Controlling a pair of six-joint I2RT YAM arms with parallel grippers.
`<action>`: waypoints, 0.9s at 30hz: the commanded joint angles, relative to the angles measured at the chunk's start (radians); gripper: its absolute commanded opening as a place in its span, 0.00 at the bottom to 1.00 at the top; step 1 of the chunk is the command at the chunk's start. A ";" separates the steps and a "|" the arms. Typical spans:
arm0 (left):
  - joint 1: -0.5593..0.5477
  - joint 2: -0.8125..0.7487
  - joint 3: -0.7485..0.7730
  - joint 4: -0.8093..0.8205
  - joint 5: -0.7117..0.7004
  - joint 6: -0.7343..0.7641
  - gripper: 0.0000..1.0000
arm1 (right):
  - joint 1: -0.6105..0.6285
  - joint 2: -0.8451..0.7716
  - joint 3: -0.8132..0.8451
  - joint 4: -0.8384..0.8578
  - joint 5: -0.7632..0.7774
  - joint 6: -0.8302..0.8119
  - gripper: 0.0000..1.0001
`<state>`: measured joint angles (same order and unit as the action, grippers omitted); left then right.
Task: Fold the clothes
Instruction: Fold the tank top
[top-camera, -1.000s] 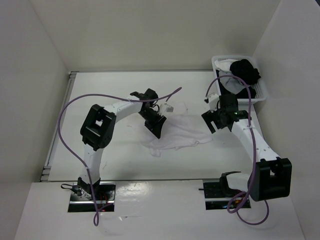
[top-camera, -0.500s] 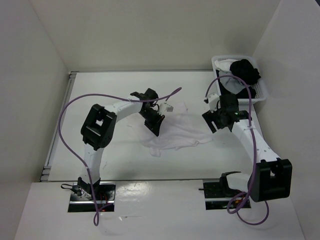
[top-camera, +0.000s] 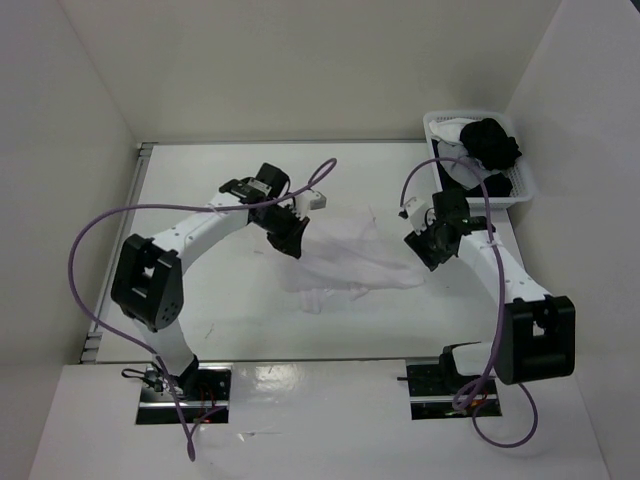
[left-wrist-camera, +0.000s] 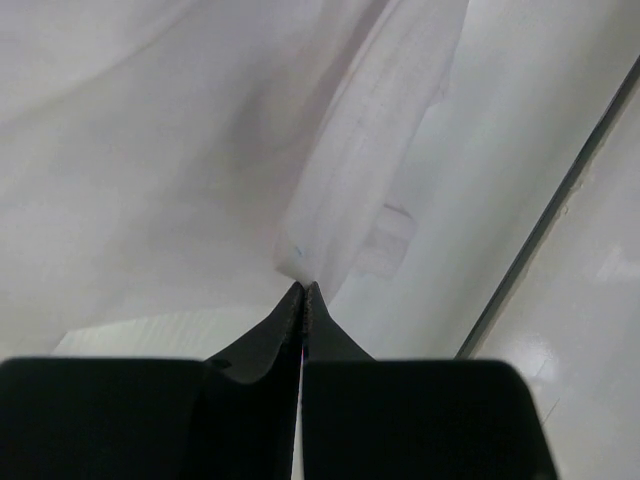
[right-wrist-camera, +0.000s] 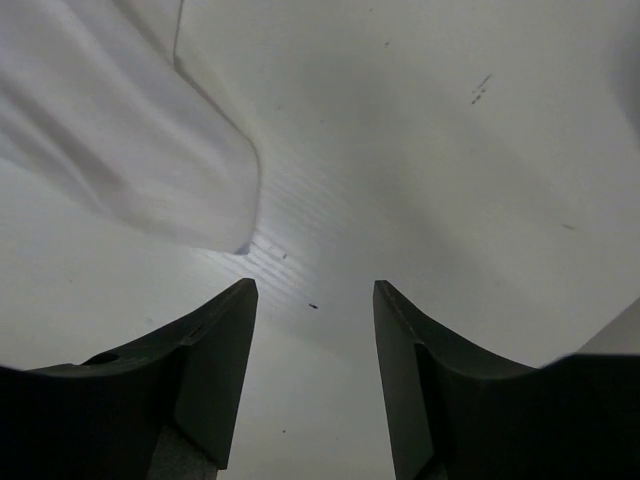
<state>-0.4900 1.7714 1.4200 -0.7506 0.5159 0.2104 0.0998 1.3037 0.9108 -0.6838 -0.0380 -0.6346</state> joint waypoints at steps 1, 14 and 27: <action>0.027 -0.078 -0.041 -0.007 -0.014 0.024 0.00 | -0.008 0.051 0.022 -0.013 -0.023 -0.033 0.57; 0.036 -0.148 -0.107 -0.018 -0.033 0.034 0.00 | -0.008 0.143 0.053 -0.049 -0.103 -0.053 0.53; 0.036 -0.148 -0.116 -0.018 -0.033 0.052 0.00 | 0.043 0.068 0.043 -0.189 -0.134 -0.175 0.52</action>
<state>-0.4595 1.6642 1.3125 -0.7635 0.4728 0.2356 0.1196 1.4197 0.9230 -0.8116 -0.1436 -0.7639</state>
